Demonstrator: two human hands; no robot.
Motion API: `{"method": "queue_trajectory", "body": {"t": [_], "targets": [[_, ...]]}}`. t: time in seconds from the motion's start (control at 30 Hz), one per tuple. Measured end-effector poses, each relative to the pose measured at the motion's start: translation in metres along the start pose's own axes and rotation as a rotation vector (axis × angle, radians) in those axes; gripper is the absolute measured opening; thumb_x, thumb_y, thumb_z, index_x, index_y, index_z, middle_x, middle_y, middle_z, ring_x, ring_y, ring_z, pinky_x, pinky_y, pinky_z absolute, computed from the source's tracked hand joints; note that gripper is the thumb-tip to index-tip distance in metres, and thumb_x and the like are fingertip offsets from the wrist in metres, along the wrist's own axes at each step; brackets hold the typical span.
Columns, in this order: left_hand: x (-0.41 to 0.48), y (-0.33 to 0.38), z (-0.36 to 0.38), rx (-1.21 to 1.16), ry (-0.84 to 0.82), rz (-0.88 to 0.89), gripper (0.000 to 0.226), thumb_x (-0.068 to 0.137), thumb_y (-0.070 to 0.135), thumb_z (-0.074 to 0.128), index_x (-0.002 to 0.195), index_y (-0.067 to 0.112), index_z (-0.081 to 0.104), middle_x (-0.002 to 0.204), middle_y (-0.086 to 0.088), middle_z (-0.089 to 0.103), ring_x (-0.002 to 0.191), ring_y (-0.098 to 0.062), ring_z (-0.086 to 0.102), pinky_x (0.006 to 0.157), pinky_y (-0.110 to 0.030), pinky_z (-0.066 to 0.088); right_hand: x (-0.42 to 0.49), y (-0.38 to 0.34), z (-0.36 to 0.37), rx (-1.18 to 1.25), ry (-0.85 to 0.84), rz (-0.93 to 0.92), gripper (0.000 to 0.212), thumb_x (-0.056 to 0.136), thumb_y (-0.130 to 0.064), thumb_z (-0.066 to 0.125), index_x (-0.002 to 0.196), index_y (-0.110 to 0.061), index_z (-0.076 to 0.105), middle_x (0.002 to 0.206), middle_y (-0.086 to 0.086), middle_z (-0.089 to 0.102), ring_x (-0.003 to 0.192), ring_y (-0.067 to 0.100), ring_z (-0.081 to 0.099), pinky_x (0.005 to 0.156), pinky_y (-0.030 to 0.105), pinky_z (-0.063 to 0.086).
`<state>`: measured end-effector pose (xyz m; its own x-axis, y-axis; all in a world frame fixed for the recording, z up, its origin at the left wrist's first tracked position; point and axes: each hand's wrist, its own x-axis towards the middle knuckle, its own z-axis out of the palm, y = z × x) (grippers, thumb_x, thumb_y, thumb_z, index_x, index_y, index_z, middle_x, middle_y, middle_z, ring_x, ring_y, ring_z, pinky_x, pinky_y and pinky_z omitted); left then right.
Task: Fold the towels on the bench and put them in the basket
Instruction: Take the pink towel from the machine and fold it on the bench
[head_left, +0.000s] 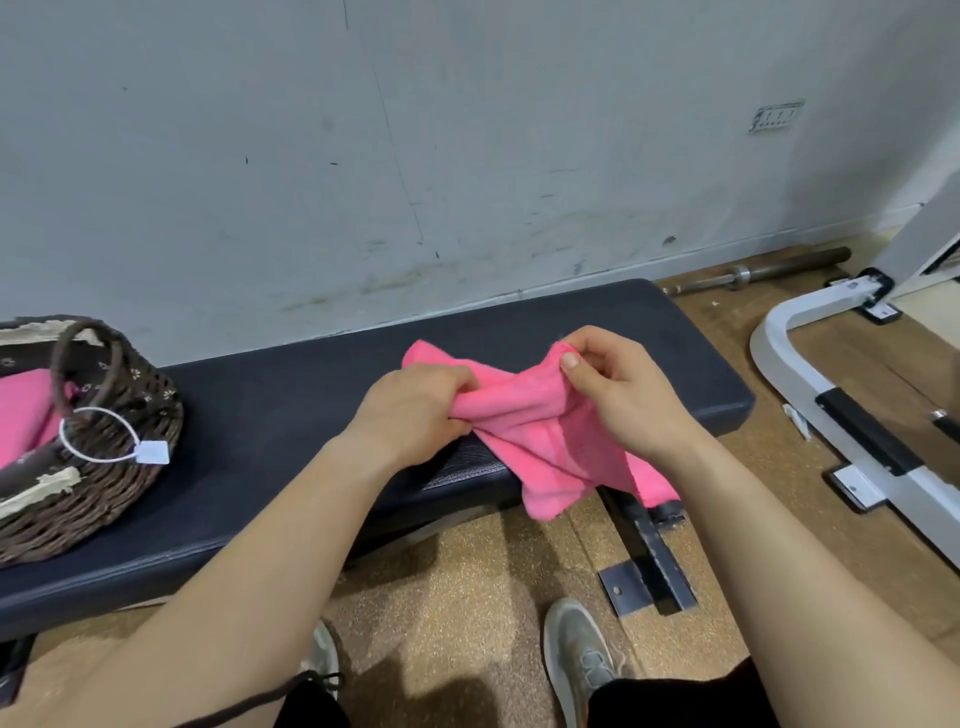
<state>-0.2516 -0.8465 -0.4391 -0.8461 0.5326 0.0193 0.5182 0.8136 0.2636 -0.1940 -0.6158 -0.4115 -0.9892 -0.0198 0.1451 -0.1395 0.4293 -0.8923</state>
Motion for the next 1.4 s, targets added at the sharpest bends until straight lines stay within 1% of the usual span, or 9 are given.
{"method": "queue_trajectory", "body": {"t": [0.17,0.33,0.53,0.7,0.8,0.9,1.07,1.27,1.4], "targets": [[-0.031,-0.017,-0.024,0.186,0.055,-0.111,0.002,0.081,0.039,0.059,0.082,0.040,0.058,0.089,0.009,0.051,0.094,-0.022,0.052,0.075,-0.035,0.038,-0.013,-0.001,-0.010,-0.037,0.117,0.027,0.022,0.103,-0.014,0.051,0.086,-0.025,0.061,0.079,-0.015,0.063,0.075,-0.004,0.057,0.073,0.022,0.042],[-0.081,-0.046,-0.050,-0.299,0.029,-0.237,0.015,0.082,0.041,0.074,0.085,0.034,0.060,0.079,0.010,0.064,0.077,-0.013,0.060,0.067,-0.030,0.043,-0.028,-0.008,-0.009,-0.188,0.157,0.093,0.017,0.104,-0.024,0.048,0.091,-0.028,0.059,0.085,-0.015,0.064,0.078,-0.007,0.057,0.069,0.026,0.040],[-0.122,-0.065,-0.068,-0.432,0.088,-0.280,0.023,0.077,0.041,0.082,0.085,0.025,0.067,0.081,0.005,0.068,0.074,-0.013,0.060,0.064,-0.029,0.044,-0.045,-0.025,0.000,-0.630,0.034,0.072,0.015,0.105,-0.036,0.038,0.106,-0.029,0.052,0.097,-0.001,0.068,0.092,0.028,0.061,0.074,0.045,0.050],[-0.145,-0.074,-0.082,-0.674,0.077,-0.228,0.060,0.048,0.068,0.083,0.084,0.021,0.071,0.076,0.009,0.069,0.068,-0.003,0.060,0.063,-0.019,0.047,-0.051,-0.036,0.002,-0.412,0.065,0.032,0.014,0.104,-0.029,0.045,0.102,-0.025,0.058,0.085,-0.011,0.065,0.082,0.014,0.060,0.064,0.033,0.044],[-0.151,-0.076,-0.090,-0.799,0.111,-0.183,0.034,0.065,0.049,0.086,0.084,0.024,0.073,0.076,0.009,0.069,0.069,-0.001,0.060,0.065,-0.013,0.047,-0.051,-0.038,0.000,-0.420,0.080,0.009,0.014,0.104,-0.028,0.046,0.101,-0.025,0.060,0.081,-0.013,0.063,0.076,0.007,0.059,0.060,0.032,0.040],[-0.147,-0.078,-0.089,-0.752,0.158,-0.216,0.007,0.082,0.022,0.078,0.083,0.018,0.072,0.078,0.008,0.071,0.073,-0.002,0.061,0.071,-0.018,0.048,-0.047,-0.036,0.003,-0.445,0.159,0.006,0.015,0.103,-0.030,0.047,0.102,-0.025,0.061,0.086,-0.011,0.065,0.081,0.012,0.060,0.068,0.039,0.048],[-0.128,-0.085,-0.074,-0.296,0.269,-0.373,0.008,0.085,0.030,0.075,0.083,0.028,0.068,0.083,0.007,0.070,0.081,-0.016,0.063,0.075,-0.034,0.048,-0.033,-0.030,0.011,-0.450,0.262,0.087,0.017,0.098,-0.033,0.052,0.102,-0.028,0.067,0.080,-0.010,0.060,0.085,0.021,0.059,0.069,0.036,0.045],[-0.098,-0.084,-0.066,-0.513,0.345,-0.488,0.009,0.090,0.029,0.070,0.083,0.026,0.067,0.057,-0.003,0.069,0.065,-0.014,0.069,0.072,-0.031,0.053,-0.008,-0.021,0.018,-0.324,0.325,0.192,0.020,0.097,-0.032,0.055,0.105,-0.025,0.072,0.083,-0.008,0.069,0.086,0.020,0.066,0.074,0.039,0.053],[-0.072,-0.095,-0.056,-0.693,0.446,-0.551,0.012,0.088,0.022,0.071,0.077,0.025,0.066,0.061,-0.003,0.070,0.067,-0.024,0.073,0.081,-0.049,0.058,0.015,-0.014,0.024,-0.271,0.351,0.200,0.019,0.096,-0.028,0.055,0.100,-0.024,0.073,0.078,-0.007,0.072,0.084,0.018,0.069,0.076,0.039,0.056]]}}
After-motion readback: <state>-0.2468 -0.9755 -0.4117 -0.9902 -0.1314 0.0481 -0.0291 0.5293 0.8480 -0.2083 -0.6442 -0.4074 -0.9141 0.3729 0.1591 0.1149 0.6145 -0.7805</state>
